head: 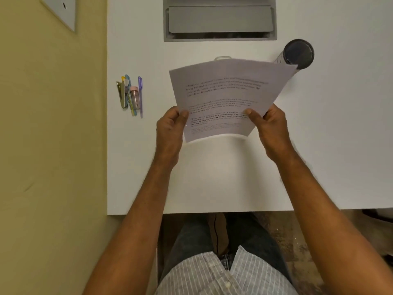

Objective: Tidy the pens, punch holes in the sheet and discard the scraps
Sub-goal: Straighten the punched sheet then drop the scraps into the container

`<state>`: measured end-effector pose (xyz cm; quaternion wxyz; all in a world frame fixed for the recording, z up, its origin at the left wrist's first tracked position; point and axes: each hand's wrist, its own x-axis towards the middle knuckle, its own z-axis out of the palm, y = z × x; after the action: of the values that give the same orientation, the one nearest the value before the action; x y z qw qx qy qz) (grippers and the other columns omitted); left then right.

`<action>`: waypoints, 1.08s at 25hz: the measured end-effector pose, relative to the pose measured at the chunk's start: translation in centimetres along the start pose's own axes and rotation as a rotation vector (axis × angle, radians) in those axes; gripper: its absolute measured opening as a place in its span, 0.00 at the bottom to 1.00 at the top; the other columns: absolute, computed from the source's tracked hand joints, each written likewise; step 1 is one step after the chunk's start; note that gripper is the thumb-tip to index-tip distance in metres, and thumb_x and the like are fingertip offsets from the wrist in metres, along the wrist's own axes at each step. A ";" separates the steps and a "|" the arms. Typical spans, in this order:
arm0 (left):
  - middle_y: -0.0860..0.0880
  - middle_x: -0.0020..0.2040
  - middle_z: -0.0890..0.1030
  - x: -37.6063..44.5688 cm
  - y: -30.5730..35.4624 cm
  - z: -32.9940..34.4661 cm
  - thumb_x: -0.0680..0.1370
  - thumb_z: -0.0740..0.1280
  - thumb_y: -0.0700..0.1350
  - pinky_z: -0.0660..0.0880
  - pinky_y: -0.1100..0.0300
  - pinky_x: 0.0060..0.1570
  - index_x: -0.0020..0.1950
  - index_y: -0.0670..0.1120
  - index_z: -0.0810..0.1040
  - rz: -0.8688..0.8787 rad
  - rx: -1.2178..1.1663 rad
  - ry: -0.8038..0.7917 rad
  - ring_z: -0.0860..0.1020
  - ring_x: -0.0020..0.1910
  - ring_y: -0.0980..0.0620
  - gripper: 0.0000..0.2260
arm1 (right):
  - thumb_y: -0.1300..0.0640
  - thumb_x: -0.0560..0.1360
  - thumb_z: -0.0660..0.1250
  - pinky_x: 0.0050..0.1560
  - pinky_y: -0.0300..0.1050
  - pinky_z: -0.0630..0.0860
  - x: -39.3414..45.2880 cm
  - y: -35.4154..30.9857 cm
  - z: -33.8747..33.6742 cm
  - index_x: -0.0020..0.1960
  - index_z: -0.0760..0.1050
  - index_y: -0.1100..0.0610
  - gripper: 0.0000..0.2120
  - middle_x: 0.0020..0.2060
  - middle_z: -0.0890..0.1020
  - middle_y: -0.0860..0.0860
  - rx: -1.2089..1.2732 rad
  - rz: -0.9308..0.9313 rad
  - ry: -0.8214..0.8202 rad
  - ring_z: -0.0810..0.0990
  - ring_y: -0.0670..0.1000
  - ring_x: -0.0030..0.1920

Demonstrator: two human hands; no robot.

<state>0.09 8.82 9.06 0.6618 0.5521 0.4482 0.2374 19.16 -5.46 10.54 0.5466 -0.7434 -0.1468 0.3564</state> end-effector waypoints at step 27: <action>0.56 0.52 0.84 -0.8 2.2 2.2 0.81 0.70 0.39 0.81 0.63 0.54 0.61 0.49 0.79 0.052 0.006 0.068 0.83 0.48 0.62 0.10 | 0.63 0.76 0.76 0.60 0.47 0.82 -2.4 -1.0 -1.1 0.57 0.82 0.45 0.15 0.51 0.87 0.44 0.124 -0.133 0.156 0.85 0.48 0.55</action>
<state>1.97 7.59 11.36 0.6382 0.5571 0.4568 0.2716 18.41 -7.38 12.49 0.6236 -0.7224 -0.1305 0.2686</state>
